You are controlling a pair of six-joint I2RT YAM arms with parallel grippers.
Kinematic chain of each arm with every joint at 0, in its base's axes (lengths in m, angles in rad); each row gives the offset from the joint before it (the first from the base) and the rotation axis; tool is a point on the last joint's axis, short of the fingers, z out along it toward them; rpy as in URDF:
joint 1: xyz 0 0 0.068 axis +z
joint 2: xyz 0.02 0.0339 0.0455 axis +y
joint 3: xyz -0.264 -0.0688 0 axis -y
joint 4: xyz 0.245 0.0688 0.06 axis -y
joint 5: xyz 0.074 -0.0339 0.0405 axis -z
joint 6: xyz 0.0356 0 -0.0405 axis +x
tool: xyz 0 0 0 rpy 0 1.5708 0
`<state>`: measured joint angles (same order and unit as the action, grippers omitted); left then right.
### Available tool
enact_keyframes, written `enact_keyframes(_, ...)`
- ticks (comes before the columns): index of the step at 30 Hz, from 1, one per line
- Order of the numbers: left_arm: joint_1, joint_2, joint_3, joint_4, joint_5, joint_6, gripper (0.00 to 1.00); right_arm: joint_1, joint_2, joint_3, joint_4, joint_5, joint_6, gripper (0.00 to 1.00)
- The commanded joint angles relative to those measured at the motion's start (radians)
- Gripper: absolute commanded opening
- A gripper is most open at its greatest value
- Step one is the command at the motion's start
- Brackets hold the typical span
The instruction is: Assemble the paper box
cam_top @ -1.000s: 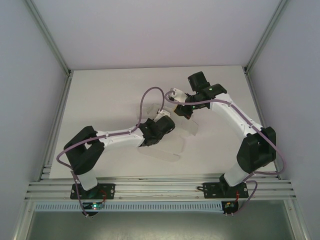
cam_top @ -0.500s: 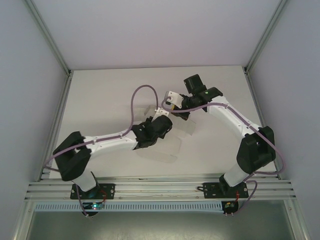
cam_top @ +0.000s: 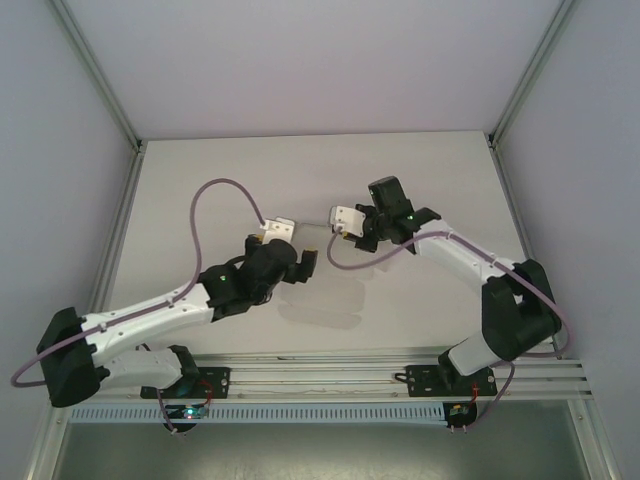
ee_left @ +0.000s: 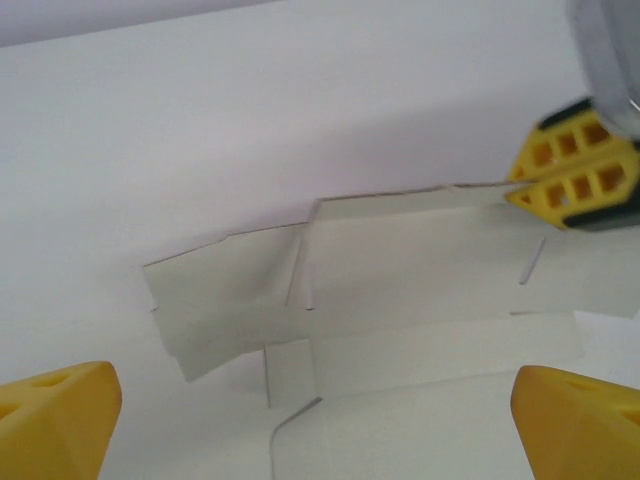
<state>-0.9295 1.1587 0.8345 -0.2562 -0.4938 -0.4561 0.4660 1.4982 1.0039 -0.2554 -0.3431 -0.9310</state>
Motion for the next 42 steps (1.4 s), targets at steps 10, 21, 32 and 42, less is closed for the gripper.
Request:
enact_keyframes(10,0.260,-0.087,-0.022,-0.221,-0.019,-0.246,1.00,0.067,-0.037,-0.263,0.631,0.215,-0.282,0.00)
enact_keyframes(21,0.539,-0.057,-0.058,-0.144,0.149,-0.275,1.00,0.124,-0.032,-0.344,0.842,0.301,-0.383,0.00)
enact_keyframes(32,0.591,0.028,-0.056,-0.042,0.280,-0.201,1.00,0.129,0.059,-0.306,0.811,0.328,-0.402,0.00)
enact_keyframes(42,0.590,0.085,-0.066,-0.004,0.333,-0.194,1.00,0.128,0.166,-0.245,0.669,0.288,-0.433,0.00)
